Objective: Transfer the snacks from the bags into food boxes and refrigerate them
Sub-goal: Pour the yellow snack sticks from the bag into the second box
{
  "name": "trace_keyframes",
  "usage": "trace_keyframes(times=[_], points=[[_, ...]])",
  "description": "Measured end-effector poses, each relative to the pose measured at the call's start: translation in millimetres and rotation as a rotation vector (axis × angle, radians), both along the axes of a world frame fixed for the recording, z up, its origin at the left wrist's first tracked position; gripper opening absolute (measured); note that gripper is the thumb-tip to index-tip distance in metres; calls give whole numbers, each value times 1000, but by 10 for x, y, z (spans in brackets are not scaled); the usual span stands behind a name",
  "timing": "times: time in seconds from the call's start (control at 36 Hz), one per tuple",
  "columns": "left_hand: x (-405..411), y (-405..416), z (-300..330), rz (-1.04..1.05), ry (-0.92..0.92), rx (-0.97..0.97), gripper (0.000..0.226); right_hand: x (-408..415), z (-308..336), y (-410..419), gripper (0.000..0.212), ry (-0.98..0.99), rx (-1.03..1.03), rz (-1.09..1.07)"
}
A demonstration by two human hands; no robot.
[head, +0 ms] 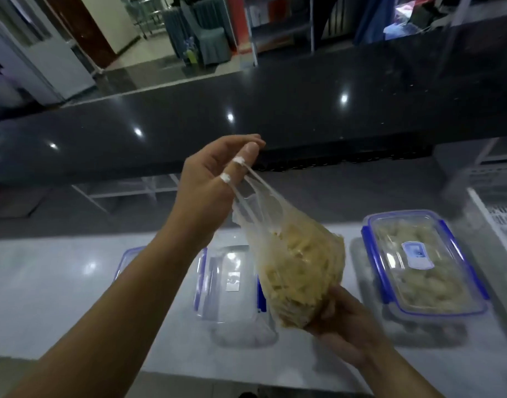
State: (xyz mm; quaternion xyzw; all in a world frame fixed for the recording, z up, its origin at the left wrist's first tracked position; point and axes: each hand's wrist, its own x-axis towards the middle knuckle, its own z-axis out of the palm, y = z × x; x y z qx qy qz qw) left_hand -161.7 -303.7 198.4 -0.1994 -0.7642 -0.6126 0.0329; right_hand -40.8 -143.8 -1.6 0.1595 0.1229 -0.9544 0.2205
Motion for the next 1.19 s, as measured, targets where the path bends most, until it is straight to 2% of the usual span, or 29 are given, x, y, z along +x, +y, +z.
trace_keyframes(times=[0.14,0.28,0.33,0.42,0.5,0.58,0.69,0.81,0.94,1.06,1.19], points=[[-194,-549,-239,12,-71,69,23,-47,11,-467,66,-30,148,-70],[-290,-900,-255,-189,-28,94,22,-174,94,-875,86,-2,177,-116],[-345,-1001,-223,-296,17,64,20,-238,151,-1055,88,11,250,-153],[-461,-1137,-220,-349,61,64,20,-277,220,-1258,85,-9,424,-209],[-564,-1292,-287,-356,70,92,18,-203,241,-1349,72,-83,543,-311],[-688,-1441,-498,-290,202,21,16,-95,236,-1353,52,-178,710,-379],[-823,-1553,-981,-61,372,-191,20,40,313,-1278,65,-305,1003,-459],[-796,-1626,-1434,5,303,-296,22,137,439,-1177,62,-366,1231,-511],[-708,-1717,-1820,30,248,-288,34,125,597,-1034,63,-314,1435,-512],[-629,-1727,-2039,-5,146,-335,36,45,659,-939,50,-305,1593,-480],[-535,-1703,-2247,-50,88,-354,34,52,728,-856,54,-293,1741,-420]])
